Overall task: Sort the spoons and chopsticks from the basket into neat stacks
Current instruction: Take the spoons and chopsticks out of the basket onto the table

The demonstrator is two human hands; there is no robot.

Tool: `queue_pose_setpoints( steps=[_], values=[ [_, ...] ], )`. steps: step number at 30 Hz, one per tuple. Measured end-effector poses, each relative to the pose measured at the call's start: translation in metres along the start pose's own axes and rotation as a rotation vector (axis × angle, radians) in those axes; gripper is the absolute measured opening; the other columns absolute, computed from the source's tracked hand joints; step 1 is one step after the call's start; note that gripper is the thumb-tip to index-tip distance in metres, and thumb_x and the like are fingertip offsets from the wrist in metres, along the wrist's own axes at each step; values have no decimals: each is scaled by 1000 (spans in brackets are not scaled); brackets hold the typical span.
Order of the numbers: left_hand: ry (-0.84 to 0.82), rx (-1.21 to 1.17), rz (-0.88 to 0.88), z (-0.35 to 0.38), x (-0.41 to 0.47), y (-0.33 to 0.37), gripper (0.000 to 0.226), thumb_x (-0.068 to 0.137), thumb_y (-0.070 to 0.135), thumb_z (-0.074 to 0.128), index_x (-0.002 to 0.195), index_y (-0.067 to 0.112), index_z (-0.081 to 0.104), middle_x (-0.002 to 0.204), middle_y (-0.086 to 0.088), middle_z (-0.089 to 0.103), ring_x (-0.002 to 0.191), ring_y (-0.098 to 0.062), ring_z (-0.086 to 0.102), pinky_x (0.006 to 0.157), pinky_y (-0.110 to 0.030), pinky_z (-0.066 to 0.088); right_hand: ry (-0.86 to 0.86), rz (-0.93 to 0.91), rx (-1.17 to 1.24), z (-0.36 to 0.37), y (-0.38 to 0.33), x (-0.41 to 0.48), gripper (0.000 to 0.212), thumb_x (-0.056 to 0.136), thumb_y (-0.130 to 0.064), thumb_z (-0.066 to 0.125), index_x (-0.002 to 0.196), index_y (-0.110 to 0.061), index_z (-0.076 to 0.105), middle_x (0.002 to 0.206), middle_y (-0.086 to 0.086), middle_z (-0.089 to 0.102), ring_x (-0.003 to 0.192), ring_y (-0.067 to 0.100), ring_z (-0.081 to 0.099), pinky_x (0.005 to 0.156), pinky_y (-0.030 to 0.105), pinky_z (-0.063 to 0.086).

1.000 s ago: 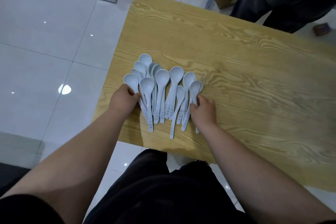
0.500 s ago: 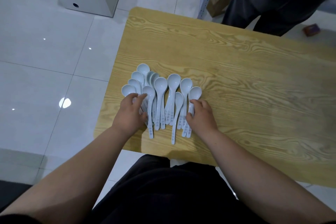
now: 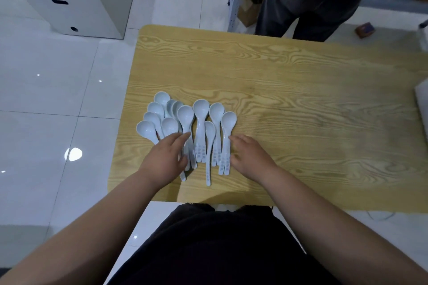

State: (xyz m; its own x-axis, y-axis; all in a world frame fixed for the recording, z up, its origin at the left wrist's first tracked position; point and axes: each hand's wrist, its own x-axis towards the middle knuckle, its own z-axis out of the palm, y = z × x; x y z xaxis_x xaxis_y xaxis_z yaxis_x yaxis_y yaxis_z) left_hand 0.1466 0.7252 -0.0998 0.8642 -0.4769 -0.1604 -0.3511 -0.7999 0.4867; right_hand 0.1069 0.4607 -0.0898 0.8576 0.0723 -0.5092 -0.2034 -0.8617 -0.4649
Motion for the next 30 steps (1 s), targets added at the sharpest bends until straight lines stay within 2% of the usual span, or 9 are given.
queue_pose_setpoints(
  steps=[3,7,12,16,18,21,25,28,30],
  values=[
    [-44,-176,1,-3,-1,38,48,90,24,66,137,22,55,132,3,59,119,-14,56,90,-28,46,65,19,132,-12,14,-35,59,96,-31,59,151,-23,40,157,-5,34,144,12,30,114,23,26],
    [-148,-383,48,8,3,95,39,90,26,67,128,29,59,123,15,60,115,3,54,97,-22,45,232,83,360,-29,46,-96,42,96,-29,62,138,-26,55,131,-19,48,122,-3,47,101,17,37],
    [-215,-428,169,33,18,177,38,88,20,67,125,25,59,116,14,61,111,1,57,96,-20,47,403,221,544,-29,120,-181,30,97,-24,63,121,-41,56,119,-28,53,110,-16,49,93,14,40],
    [-249,-395,241,66,30,258,40,89,12,69,126,25,58,117,13,60,109,2,57,95,-17,47,493,358,641,-20,195,-256,30,96,-25,64,118,-42,57,123,-18,57,112,0,56,96,22,45],
    [-252,-375,262,85,33,302,41,89,12,69,126,27,57,119,11,61,110,2,58,94,-18,48,518,387,673,-16,230,-294,30,95,-23,65,119,-40,57,124,-16,58,114,1,57,98,24,46],
    [-245,-385,278,113,37,367,41,90,13,68,124,31,55,119,12,63,109,0,60,93,-21,49,534,397,695,-13,278,-341,29,95,-24,64,119,-39,57,123,-20,58,112,-13,53,99,19,46],
    [-274,-392,293,146,39,446,36,92,15,65,122,31,57,115,13,65,106,-1,62,90,-25,51,573,408,707,-28,337,-386,29,96,-27,62,124,-37,59,124,-20,58,112,-15,51,100,18,45],
    [-283,-411,296,161,35,489,34,92,17,64,121,34,58,113,17,65,105,2,62,88,-19,48,616,400,704,-58,368,-407,32,98,-25,61,128,-35,59,122,-25,56,105,-26,46,89,1,39],
    [-288,-426,295,170,33,507,33,92,18,64,119,37,59,113,18,65,105,3,62,87,-16,47,667,391,722,-77,388,-413,30,98,-24,60,125,-38,59,122,-24,59,109,-21,50,93,5,40]
  ],
)
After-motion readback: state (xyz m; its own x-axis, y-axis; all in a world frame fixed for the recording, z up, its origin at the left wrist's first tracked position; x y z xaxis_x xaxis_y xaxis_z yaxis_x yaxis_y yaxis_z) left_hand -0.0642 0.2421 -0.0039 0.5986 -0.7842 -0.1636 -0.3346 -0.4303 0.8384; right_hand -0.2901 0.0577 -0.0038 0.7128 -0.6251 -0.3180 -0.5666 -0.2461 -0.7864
